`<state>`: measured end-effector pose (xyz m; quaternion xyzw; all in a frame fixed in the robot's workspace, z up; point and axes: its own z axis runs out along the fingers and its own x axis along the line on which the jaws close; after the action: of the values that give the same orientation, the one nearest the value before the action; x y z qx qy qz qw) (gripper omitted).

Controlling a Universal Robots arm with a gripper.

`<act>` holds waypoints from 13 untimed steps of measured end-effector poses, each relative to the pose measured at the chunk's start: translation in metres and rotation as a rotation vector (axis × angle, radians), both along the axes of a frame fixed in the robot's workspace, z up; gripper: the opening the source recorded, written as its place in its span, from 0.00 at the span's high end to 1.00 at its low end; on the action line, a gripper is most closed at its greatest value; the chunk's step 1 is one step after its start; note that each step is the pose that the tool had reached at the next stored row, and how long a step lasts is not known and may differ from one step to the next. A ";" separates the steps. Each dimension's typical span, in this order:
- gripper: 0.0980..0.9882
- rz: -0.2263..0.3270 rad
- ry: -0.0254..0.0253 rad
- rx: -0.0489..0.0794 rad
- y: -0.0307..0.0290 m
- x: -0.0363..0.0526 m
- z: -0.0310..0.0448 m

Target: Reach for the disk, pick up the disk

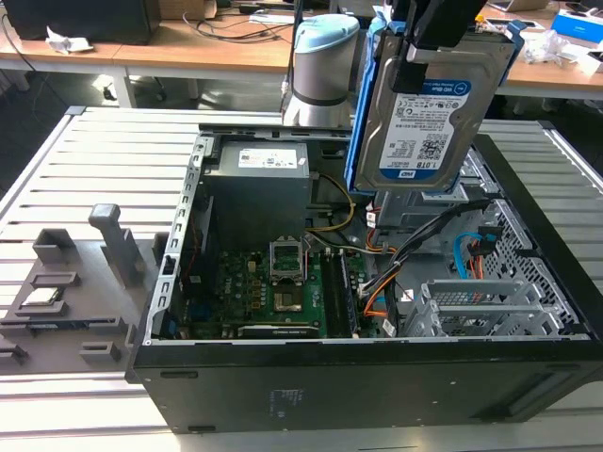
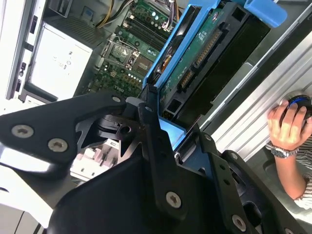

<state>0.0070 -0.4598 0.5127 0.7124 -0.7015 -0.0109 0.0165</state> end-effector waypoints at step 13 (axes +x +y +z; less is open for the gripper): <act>0.70 0.000 0.0000 0.000 -0.0190 0.0000 0.0000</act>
<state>0.0070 -0.4787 0.5127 0.7124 -0.7015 -0.0109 0.0165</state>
